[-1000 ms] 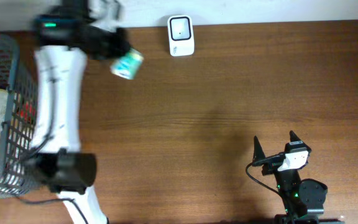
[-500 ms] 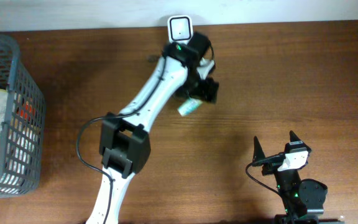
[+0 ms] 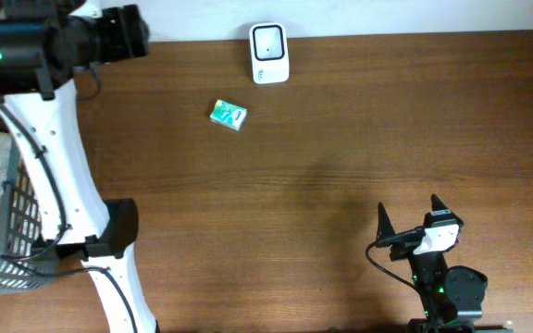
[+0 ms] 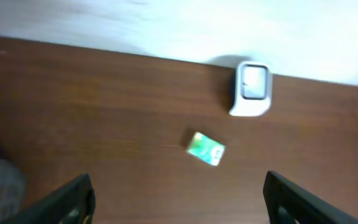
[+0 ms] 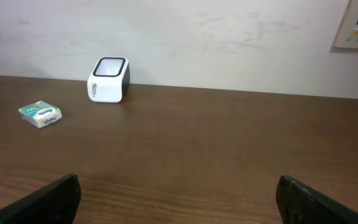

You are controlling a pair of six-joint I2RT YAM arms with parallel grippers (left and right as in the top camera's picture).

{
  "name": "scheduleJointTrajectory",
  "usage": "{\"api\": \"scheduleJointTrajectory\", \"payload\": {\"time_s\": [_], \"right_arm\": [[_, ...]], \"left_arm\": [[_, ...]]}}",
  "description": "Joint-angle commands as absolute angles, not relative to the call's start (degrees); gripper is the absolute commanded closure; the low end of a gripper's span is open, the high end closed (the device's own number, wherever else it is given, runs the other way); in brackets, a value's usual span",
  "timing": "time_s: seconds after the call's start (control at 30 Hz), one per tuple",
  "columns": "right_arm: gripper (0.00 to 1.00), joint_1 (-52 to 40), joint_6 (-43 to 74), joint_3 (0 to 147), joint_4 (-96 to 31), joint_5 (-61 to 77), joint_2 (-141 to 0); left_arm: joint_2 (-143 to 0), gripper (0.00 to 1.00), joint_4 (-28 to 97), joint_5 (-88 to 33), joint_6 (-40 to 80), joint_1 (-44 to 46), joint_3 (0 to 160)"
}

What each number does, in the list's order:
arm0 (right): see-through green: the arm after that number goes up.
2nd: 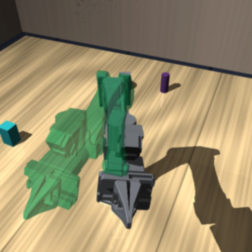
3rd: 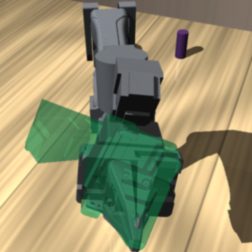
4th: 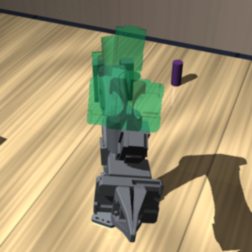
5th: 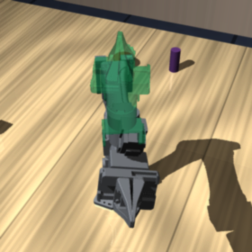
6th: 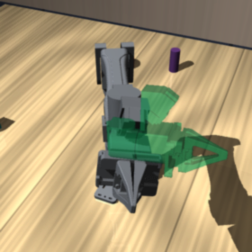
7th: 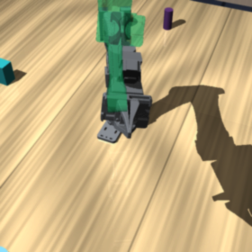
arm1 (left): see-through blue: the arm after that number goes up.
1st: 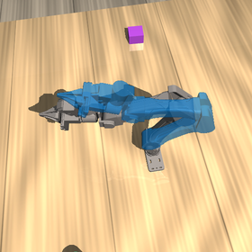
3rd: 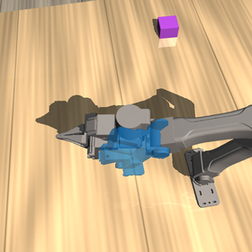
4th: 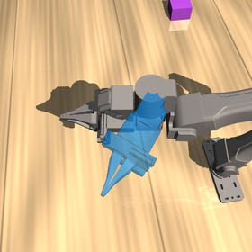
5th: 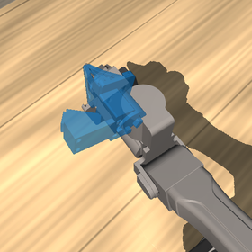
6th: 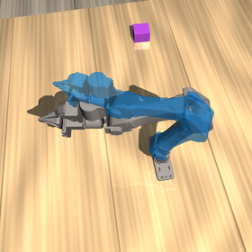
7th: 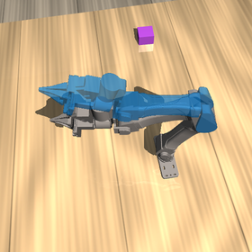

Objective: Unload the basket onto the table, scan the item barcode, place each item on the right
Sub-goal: 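Return the left gripper to the basket and grasp the spaghetti pack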

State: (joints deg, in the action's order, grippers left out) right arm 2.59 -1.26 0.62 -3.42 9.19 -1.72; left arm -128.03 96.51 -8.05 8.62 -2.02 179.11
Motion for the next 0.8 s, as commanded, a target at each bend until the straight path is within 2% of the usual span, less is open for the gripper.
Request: {"api": "scheduleJointTrajectory", "payload": {"time_s": [0.0,0.23,0.27,0.33,0.43,0.5,0.67,0.77], "right_arm": [[0.01,2.87,-0.84,0.32,-3.66,9.91,-1.48],[0.01,2.87,-0.84,0.32,-3.66,9.91,-1.48],[0.01,2.87,-0.84,0.32,-3.66,9.89,-1.48],[0.01,2.87,-0.84,0.32,-3.66,9.91,-1.48],[0.01,2.87,-0.84,0.32,-3.66,9.91,-1.48],[0.01,2.87,-0.84,0.32,-3.66,9.89,-1.48],[0.01,2.87,-0.84,0.32,-3.66,9.89,-1.48],[0.01,2.87,-0.84,0.32,-3.66,9.91,-1.48]], "left_arm": [[-125.19,0.16,96.71,-6.13,8.34,-8.47,179.35],[-122.17,0.16,96.71,-0.95,10.70,-26.13,178.71],[-122.17,0.21,96.71,-0.03,12.21,-28.38,178.10],[-122.17,0.21,96.71,2.02,12.78,-34.30,174.36],[-122.17,0.14,96.71,3.55,11.70,-39.27,162.58],[-122.17,0.13,96.20,5.72,11.33,-41.60,152.46],[-122.17,0.16,86.96,4.38,-1.30,-43.94,127.37],[-122.17,0.24,77.01,-1.34,-11.99,-43.38,110.98]]}}
